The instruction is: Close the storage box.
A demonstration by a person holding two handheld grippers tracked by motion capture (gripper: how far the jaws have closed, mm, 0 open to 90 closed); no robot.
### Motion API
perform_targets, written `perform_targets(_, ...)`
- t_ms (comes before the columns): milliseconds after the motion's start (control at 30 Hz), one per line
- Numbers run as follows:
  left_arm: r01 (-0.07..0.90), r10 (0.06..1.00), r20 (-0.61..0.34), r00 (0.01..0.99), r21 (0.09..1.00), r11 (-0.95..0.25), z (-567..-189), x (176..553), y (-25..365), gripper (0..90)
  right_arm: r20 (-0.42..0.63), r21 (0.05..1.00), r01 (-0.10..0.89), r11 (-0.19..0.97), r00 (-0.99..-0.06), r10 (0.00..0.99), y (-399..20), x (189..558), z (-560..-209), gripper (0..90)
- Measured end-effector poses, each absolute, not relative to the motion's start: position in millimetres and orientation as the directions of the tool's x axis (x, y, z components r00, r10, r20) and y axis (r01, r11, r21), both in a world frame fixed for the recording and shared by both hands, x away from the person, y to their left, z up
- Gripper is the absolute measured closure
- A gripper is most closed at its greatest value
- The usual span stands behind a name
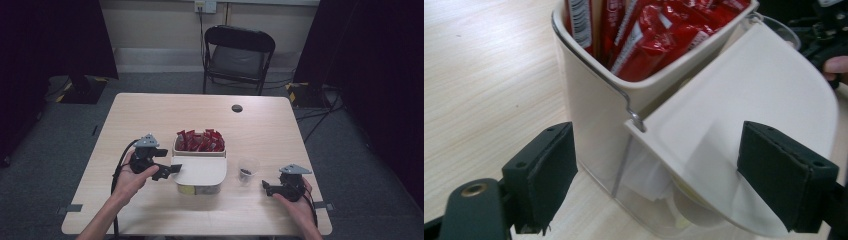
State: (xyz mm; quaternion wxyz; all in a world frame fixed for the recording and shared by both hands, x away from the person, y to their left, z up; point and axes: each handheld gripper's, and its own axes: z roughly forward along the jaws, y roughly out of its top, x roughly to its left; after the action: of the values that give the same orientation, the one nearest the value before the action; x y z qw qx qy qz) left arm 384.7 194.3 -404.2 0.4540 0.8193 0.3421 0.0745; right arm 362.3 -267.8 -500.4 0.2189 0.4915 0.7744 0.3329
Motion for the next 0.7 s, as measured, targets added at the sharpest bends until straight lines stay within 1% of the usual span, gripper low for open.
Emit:
perform_targets(267, 0.493, 0.665, -0.177, 0.725, 0.809, -0.322, -401, 380, 215, 15.6, -0.010, 0.730, 0.616, 0.295, -0.421, 0.907, -268, 362, -500, 10.7)
perform_targets(433, 0.499, 0.693, -0.193, 0.695, 0.823, -0.271, -398, 378, 236, 15.5, -0.010, 0.730, 0.617, 0.295, -0.421, 0.907, -268, 362, -500, 10.7)
perform_targets(700, 0.532, 0.742, -0.193, 0.642, 0.809, -0.250, -410, 378, 264, 15.6, -0.011, 0.731, 0.615, 0.295, -0.422, 0.907, -268, 362, -500, 10.7)
